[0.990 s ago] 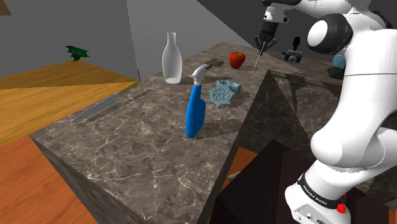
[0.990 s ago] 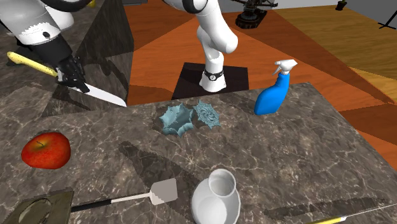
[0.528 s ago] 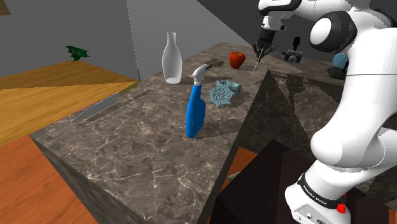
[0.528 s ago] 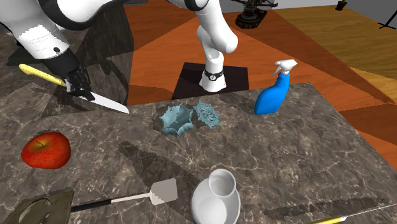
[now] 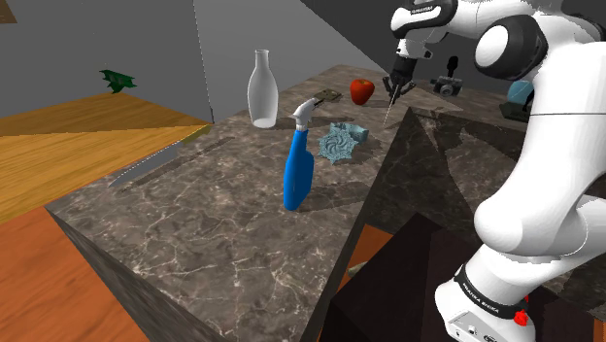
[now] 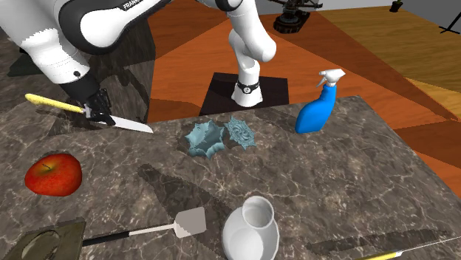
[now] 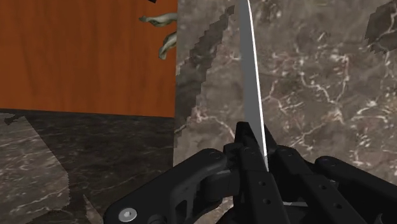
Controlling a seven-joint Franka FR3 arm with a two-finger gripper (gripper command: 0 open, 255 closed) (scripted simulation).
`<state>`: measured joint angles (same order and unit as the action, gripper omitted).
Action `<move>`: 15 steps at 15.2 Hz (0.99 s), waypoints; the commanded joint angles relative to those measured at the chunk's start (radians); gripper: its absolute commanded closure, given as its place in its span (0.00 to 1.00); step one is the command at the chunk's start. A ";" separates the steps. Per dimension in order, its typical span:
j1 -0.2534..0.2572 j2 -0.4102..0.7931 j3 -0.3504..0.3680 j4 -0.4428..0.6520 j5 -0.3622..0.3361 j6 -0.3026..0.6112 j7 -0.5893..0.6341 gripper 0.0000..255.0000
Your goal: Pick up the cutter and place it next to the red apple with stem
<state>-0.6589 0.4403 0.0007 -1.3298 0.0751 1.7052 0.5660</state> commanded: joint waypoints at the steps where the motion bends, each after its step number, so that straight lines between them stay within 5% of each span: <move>1: 0.002 0.003 0.001 -0.028 0.001 0.025 -0.001 1.00; 15: 0.003 0.013 0.002 -0.115 0.003 0.122 -0.007 1.00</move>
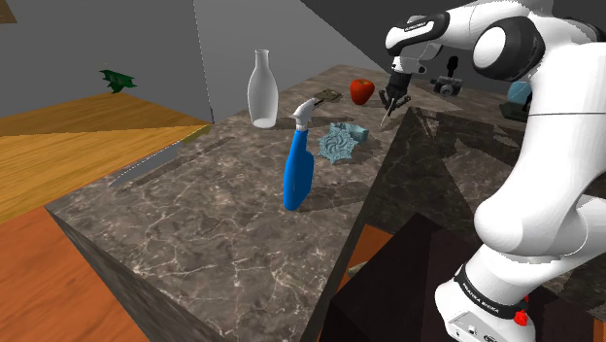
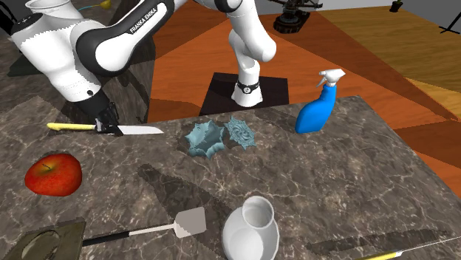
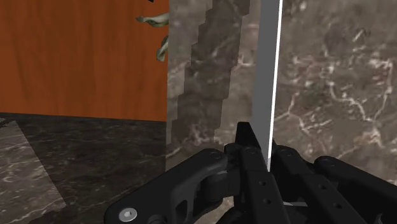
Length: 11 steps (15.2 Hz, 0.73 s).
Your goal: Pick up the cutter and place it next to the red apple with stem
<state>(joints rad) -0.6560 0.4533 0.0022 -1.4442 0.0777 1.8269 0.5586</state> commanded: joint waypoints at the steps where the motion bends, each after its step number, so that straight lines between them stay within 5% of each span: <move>1: 0.000 0.000 0.000 0.000 0.000 0.000 0.000 1.00; 2: 0.000 0.000 0.000 0.000 0.000 0.000 0.000 1.00; 3: 0.000 0.000 0.000 0.000 0.000 0.000 0.000 0.00; 8: 0.000 0.000 0.000 0.000 0.000 0.000 0.000 0.00; 11: -0.004 0.001 -0.001 0.101 -0.001 -0.101 0.002 0.00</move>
